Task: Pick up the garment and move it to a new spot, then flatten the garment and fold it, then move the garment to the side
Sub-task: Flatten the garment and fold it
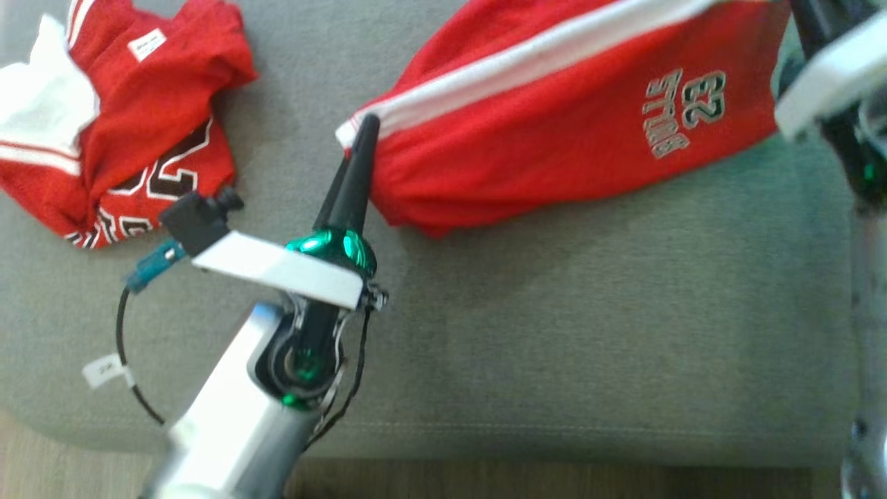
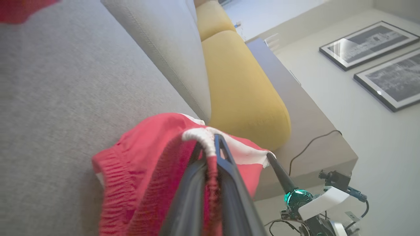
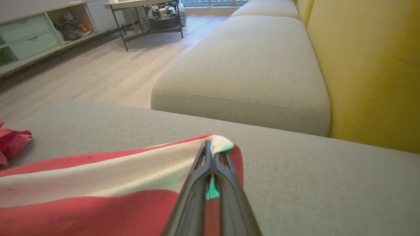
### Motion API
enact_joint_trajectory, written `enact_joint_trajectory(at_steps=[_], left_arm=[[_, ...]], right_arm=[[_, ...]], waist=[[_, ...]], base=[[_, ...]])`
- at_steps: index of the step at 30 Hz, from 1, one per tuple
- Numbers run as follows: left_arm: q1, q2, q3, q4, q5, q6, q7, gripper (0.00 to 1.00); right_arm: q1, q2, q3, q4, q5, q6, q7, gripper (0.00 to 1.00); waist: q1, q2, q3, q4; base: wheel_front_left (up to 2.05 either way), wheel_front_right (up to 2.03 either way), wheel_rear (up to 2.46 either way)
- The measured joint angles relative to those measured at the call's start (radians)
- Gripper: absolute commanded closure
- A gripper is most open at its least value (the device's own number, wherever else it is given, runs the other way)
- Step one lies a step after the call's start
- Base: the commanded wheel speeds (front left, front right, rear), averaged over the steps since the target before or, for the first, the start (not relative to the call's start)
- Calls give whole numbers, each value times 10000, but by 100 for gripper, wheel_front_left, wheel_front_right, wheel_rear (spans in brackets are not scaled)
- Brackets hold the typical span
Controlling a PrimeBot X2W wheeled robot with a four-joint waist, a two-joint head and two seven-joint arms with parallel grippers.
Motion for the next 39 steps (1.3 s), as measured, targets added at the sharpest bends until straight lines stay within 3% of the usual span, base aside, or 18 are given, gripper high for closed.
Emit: enact_joint_trajectory(at_steps=[12,16,17,18,19,20,21,27,34,39], left_arm=[[-1608,-679,426,1306,-424,0,0,100],[-1939,-784,322,1659,-349,-2,-2,80],[-2026,-798,295,1724,-309,-2,-2,73],[-2095,-813,295,1778,-261,-4,-2,64],[-2140,-819,307,1841,-244,-4,-2,51],[-2140,-836,343,1891,-182,-2,-2,12],[-2106,-842,368,1923,-123,-2,-2,0],[-1492,-767,602,2042,838,-2,0,0],[44,-581,2184,1057,5461,-2,0,0],[1290,-871,2452,15,7603,-2,0,0]], right_arm=[[-3893,-357,1743,4291,-997,2,-696,100],[-4446,-297,2077,5338,-1156,2,-1147,99],[-4524,-261,2138,5557,-1154,2,-1281,73],[-4596,-213,2205,5774,-1135,2,-1429,26],[-4622,-167,2257,5931,-1058,0,-1628,0],[-4620,-119,2314,6075,-947,0,-1810,0],[-4617,-69,2395,6226,-790,0,-1988,0],[-4543,-8,2429,6658,48,0,-2847,0],[-3324,-128,2709,7432,757,0,-2429,0],[-3074,-500,2575,8055,861,0,-2249,0]], waist=[[1,-1,1126,771],[0,0,1354,948],[0,0,1381,976],[0,-1,1390,990],[0,0,1374,990],[0,0,1339,984],[-1,-1,1285,969],[-2,0,841,831],[-3,0,126,503],[-4,0,-116,590]], base=[[0,0,0],[0,0,0],[0,0,0],[0,0,0],[0,0,0],[0,0,0],[0,0,0],[0,0,0],[0,0,0],[0,0,0]])
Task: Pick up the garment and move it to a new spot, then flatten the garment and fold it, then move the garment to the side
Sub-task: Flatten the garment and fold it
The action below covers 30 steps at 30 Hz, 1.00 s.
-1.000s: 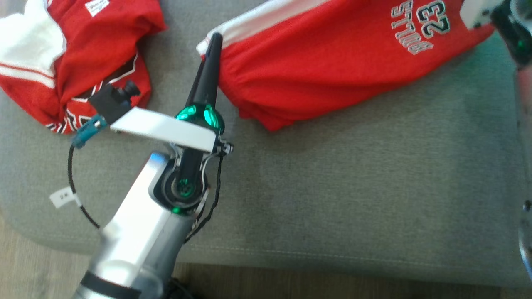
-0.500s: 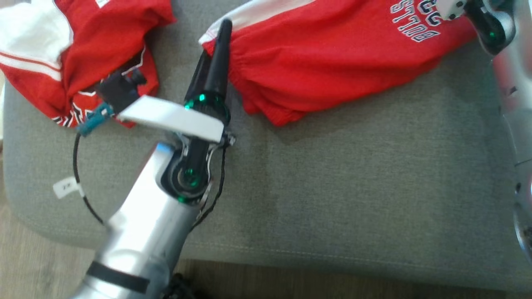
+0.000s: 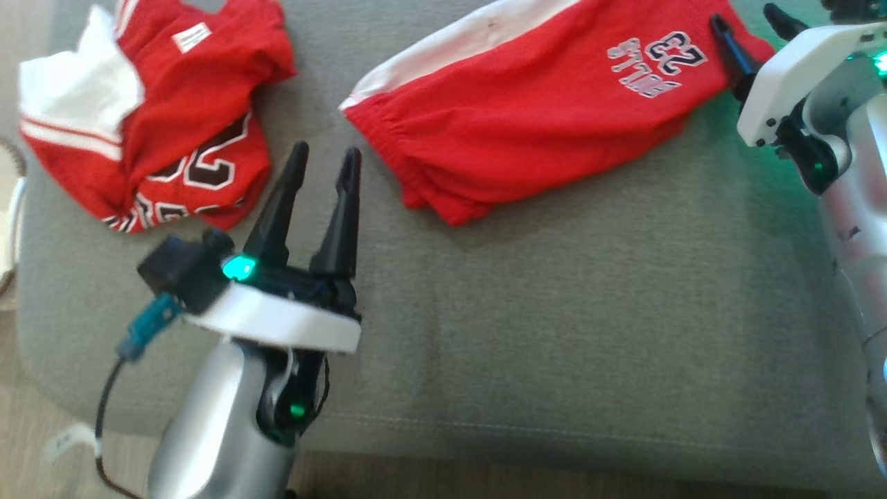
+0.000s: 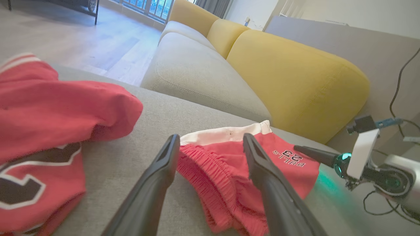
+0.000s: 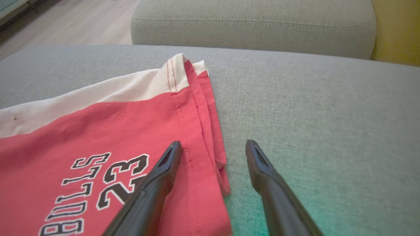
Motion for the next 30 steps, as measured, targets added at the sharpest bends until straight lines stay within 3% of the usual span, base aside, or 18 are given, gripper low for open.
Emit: enact_joint_trajectory(at_steps=[8,16,17,18,19,20,22,30], left_arm=[[958,-27,-115,-1369,1881,2,0,0],[1317,-27,-232,-1601,2057,113,0,0],[1318,-27,-232,-1601,2057,113,0,0],[1317,-27,-232,-1601,2057,113,0,0],[1317,-27,-226,-1601,2056,117,0,0],[1317,-29,-222,-1601,2040,151,0,0],[1317,-29,-184,-1601,2042,190,0,0],[1322,-31,100,-1613,2176,247,-2,0]], right_arm=[[-336,-198,-443,1264,-205,2,-27,0],[-1141,-600,-1306,2629,-922,2,-366,0],[-1197,-589,-1388,2704,-932,2,-322,4],[-1235,-566,-1417,2752,-940,2,-230,22],[-1267,-512,-1415,2771,-991,2,-121,52],[-1307,-447,-1407,2796,-1003,2,13,64],[-1319,-286,-1371,2805,-1037,2,182,100],[-1177,17,-1346,3045,-1425,4,2,100]], waist=[[1,0,16,698],[1,0,89,1320],[1,0,96,1360],[1,0,100,1387],[2,0,93,1394],[1,0,80,1382],[1,0,46,1309],[2,0,-276,653]], base=[[0,0,0],[0,0,0],[0,0,0],[0,0,0],[0,0,0],[0,0,0],[0,0,0],[0,0,0]])
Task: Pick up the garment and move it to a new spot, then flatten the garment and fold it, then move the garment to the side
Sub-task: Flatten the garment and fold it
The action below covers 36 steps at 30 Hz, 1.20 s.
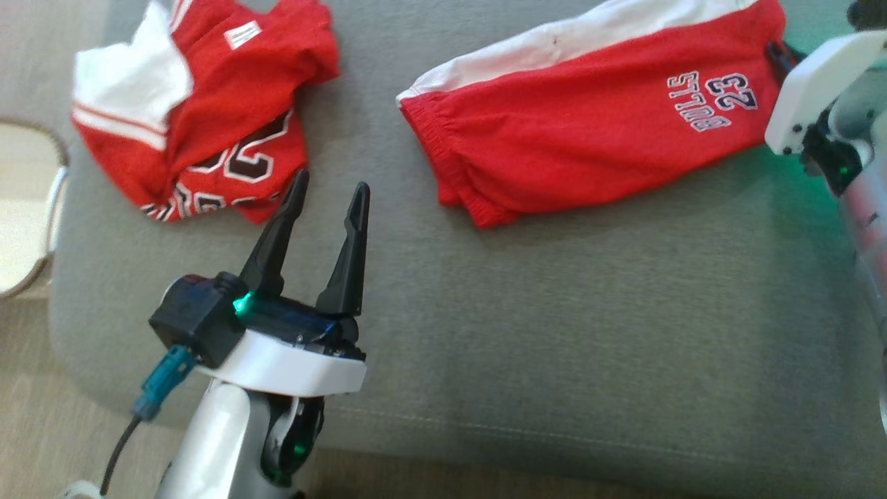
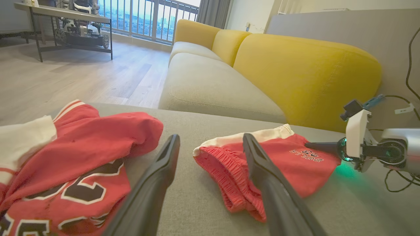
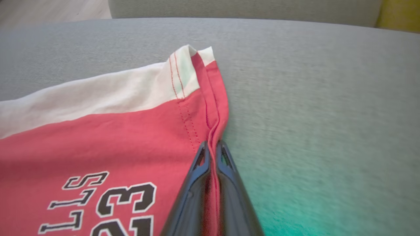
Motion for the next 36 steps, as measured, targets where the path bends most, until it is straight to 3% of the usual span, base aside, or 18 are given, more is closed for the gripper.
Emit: enact_joint_trajectory(at_steps=[10,18,26,36], left_arm=[[421,4,291,-274,901,-4,0,0],[607,6,407,-345,1018,-71,2,0],[608,8,314,-259,1012,-81,2,0],[973,15,21,-105,727,-58,2,0]], right_arm=[[201,-198,-476,113,-803,-2,-905,100],[517,-648,-1058,180,-1406,-2,-907,100],[507,-334,-1099,-67,-2255,-2,-986,100],[497,1131,-709,-1450,-3643,-2,-637,100]], waist=[[0,0,-489,-1435],[0,0,-906,-2243],[1,0,-1105,-2236],[0,0,-1689,-1721]], base=[[0,0,0],[0,0,0],[0,0,0],[0,0,0]])
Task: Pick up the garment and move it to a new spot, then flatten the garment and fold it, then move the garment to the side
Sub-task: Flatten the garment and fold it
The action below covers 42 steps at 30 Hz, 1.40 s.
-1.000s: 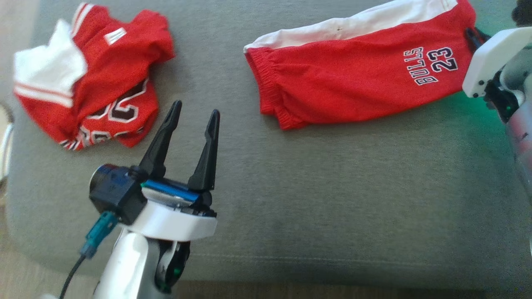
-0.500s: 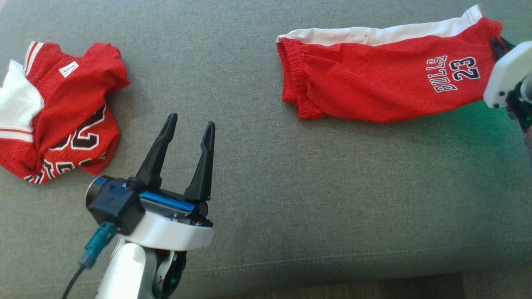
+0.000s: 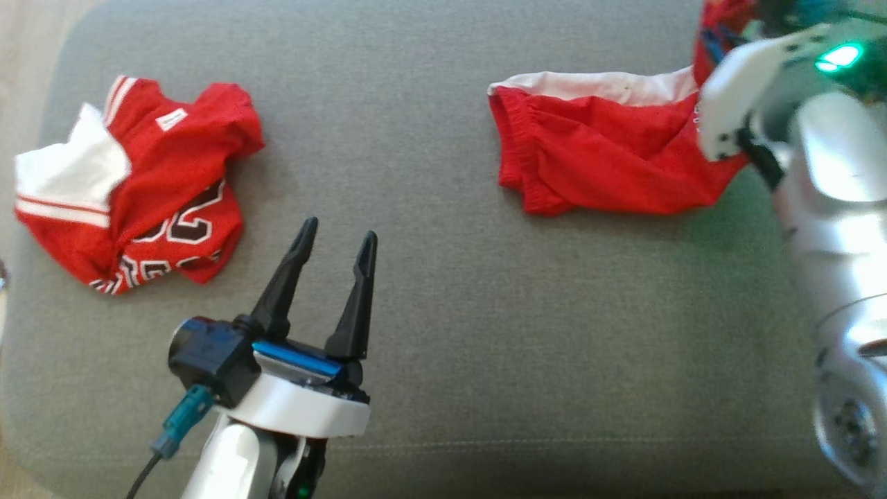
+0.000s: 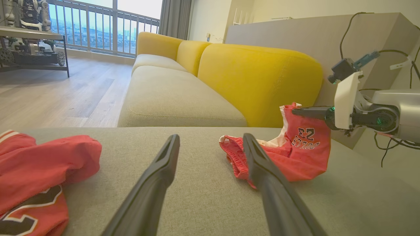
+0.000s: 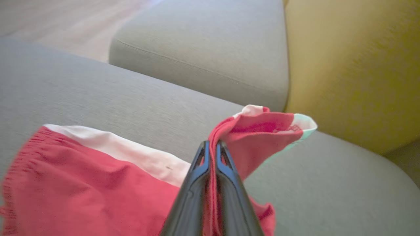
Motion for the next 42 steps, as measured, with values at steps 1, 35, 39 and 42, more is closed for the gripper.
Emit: enact_joint_trajectory(at_steps=[1,35,39,42], left_arm=[[34,-2,-54,4,-52,-2,0,0],[44,2,-255,121,-395,523,0,0],[127,2,15,121,-309,740,0,0],[433,2,280,125,-295,980,0,0]], right_arm=[[12,176,65,-127,-56,0,79,100],[3842,880,1218,-6675,2199,0,1068,0],[4917,890,449,-7553,1979,0,502,0],[5791,846,-15,-7933,1791,0,59,0]], waist=[[0,0,-49,64],[0,0,-217,1012],[0,0,-402,744],[0,0,-582,541]], base=[[0,0,0],[0,0,0],[0,0,0],[0,0,0]])
